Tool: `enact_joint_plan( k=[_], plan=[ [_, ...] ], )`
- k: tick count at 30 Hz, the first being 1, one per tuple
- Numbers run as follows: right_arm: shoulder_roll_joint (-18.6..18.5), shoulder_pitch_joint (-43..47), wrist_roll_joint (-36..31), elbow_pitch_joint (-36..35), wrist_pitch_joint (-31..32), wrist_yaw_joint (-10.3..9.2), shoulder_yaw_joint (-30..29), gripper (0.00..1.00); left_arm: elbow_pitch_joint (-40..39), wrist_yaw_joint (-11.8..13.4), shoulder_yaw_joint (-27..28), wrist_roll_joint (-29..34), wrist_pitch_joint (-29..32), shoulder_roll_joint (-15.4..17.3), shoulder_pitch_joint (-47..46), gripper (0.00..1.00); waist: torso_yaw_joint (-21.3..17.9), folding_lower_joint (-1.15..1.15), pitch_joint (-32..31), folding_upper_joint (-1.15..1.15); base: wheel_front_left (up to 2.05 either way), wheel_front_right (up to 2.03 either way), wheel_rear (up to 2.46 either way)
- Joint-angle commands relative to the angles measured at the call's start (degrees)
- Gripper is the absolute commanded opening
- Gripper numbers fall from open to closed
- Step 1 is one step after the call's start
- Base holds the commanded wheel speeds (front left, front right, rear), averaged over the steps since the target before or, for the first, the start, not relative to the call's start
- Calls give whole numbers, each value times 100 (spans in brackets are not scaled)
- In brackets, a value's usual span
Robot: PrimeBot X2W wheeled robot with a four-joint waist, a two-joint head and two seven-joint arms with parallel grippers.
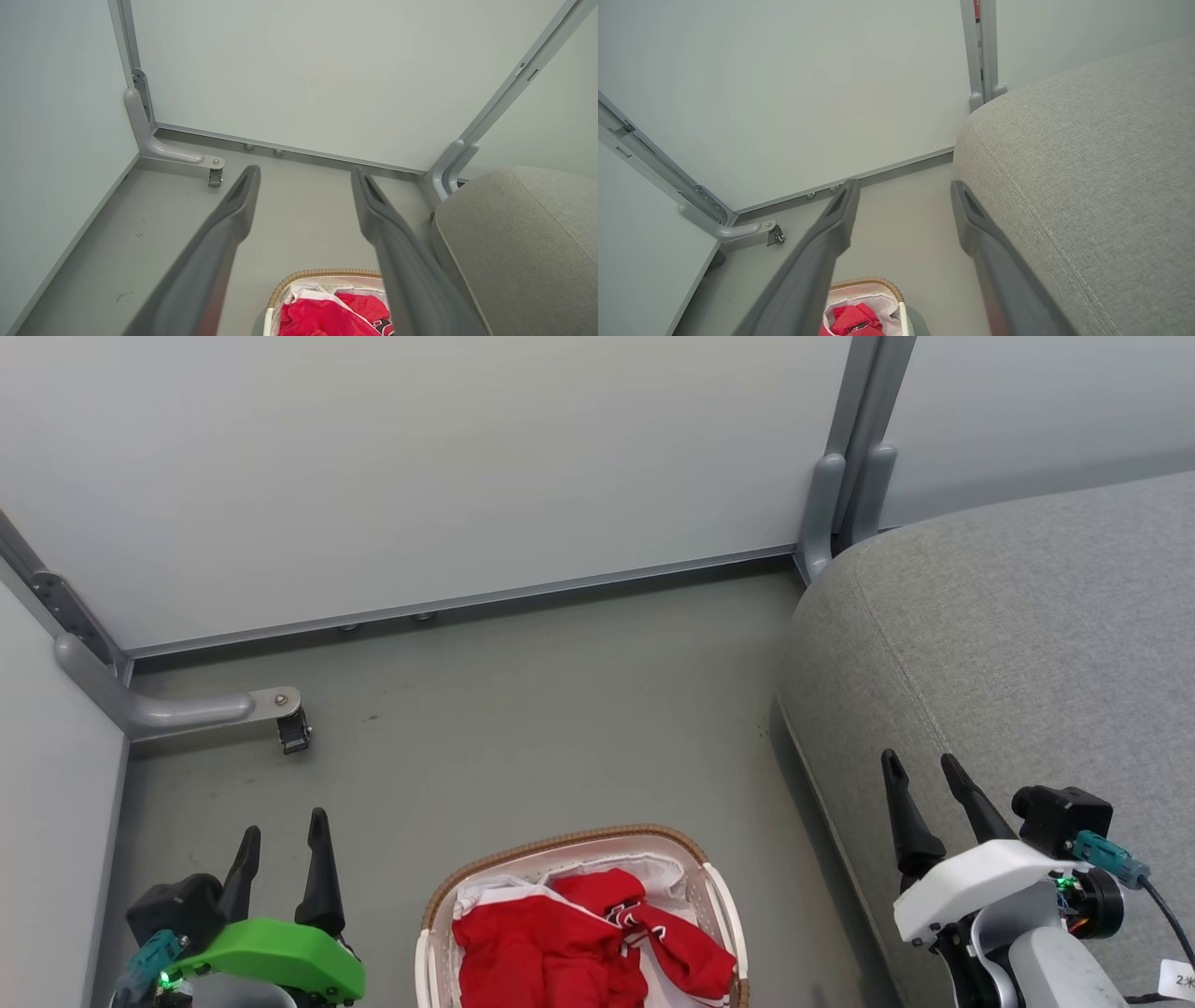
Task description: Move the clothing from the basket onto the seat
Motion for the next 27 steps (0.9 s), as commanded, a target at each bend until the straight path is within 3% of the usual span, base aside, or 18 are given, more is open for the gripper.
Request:
enact_joint_plan(
  k=[1, 27],
  plan=[
    [-8, -104, -162, -15, -58, 1, -2, 100, -56, -15, 14, 174, -57, 42, 40, 100, 2, 0, 1, 0, 0, 0, 0],
    [66, -180, -1555, 169, -398, 1, 57, 100, 170, -236, 109, 1531, -393, -125, 122, 100, -10, 0, 69, 0, 0, 0, 0]
  ],
)
